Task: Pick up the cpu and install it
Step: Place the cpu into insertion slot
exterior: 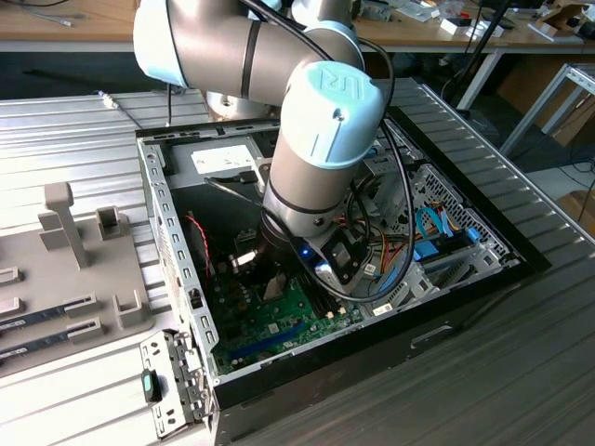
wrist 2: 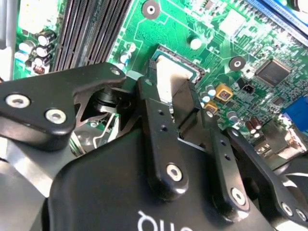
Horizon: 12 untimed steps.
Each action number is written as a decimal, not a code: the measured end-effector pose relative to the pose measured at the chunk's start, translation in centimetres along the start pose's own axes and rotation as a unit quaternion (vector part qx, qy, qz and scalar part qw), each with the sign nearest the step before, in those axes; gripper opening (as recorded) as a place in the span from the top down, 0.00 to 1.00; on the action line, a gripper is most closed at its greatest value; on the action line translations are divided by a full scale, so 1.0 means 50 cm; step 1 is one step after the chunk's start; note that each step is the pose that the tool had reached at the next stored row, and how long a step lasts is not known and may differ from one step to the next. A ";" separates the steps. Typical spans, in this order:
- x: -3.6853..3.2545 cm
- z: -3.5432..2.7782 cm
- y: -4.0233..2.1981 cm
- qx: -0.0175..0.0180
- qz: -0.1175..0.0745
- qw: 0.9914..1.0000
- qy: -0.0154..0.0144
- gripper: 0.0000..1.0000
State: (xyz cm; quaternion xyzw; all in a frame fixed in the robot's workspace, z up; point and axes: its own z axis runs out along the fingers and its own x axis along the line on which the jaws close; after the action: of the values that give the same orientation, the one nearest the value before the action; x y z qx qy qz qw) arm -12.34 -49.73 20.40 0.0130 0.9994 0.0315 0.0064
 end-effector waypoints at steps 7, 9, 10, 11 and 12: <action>0.006 -0.008 -0.004 -0.001 -0.002 1.000 0.000 0.62; 0.006 -0.008 -0.004 -0.006 -0.005 1.000 0.000 0.62; 0.007 -0.009 -0.005 -0.008 -0.007 1.000 0.000 0.62; 0.006 -0.009 -0.005 -0.008 -0.008 1.000 0.000 0.62; 0.006 -0.009 -0.005 -0.008 -0.008 1.000 0.000 0.62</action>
State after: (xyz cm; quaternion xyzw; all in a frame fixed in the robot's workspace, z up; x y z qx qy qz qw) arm -12.67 -49.97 20.81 0.0049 0.9992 0.0399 0.0063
